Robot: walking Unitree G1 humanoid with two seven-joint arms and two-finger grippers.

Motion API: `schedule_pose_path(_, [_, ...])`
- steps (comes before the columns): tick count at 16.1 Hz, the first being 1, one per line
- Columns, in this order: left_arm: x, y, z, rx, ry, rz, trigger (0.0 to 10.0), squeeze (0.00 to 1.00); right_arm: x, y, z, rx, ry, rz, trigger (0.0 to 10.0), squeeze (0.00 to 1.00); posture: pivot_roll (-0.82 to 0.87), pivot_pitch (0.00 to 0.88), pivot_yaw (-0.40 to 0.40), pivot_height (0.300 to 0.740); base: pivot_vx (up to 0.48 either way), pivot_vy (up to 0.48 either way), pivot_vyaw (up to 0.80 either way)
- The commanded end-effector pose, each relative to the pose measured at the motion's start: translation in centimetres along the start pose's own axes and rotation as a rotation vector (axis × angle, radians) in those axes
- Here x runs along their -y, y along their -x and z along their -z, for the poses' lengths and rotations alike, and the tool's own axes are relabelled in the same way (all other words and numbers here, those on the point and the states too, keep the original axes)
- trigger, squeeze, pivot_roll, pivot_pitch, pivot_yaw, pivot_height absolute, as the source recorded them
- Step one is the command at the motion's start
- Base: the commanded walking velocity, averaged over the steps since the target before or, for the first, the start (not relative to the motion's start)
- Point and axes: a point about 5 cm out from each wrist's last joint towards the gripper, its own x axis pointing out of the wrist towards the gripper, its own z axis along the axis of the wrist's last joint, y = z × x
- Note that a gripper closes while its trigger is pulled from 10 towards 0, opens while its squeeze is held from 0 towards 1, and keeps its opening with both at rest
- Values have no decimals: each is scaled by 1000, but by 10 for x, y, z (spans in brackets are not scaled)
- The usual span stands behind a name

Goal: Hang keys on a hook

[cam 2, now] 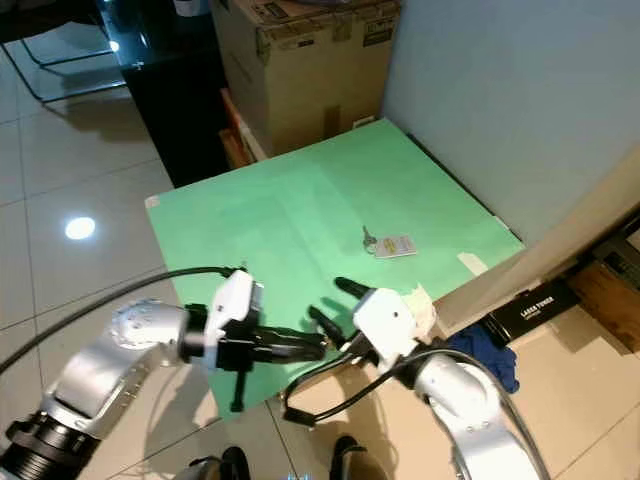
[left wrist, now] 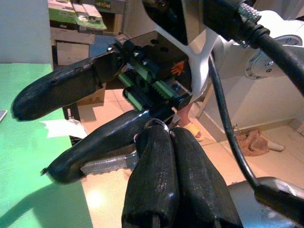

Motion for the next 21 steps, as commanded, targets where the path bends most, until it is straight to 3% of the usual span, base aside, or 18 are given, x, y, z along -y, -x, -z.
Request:
schedule_pose_path(1, [2,-4,-1,2,-18,8,10000,0,-7,-2,-5,19,-13,-32,10000,0,-187,211,-6,740,0,0,0])
schedule_pose_path(4, [-4,-5,4,-19,-23,-41,10000,0,-9,0,-4,-5,-24,-30,10000,0,-184,209,-8,740,0,0,0])
schedule_pose_path(8, [-15,3,10,-60,-32,-113,10000,0,4,23,24,-132,-25,48,10000,0,-187,214,-8,740,0,0,0])
schedule_pose_path(11, [-25,8,14,-98,-57,-169,10000,0,2,30,33,-176,-41,45,10000,0,-190,219,-7,740,0,0,0])
schedule_pose_path(15, [-26,7,13,-89,-65,-164,10000,0,-6,23,24,-137,-47,6,10000,0,-192,219,-2,740,0,0,0])
schedule_pose_path(21, [-16,-9,7,-34,-65,-77,10000,0,-1,7,9,-81,-14,-48,10000,0,-188,217,-2,740,0,0,0])
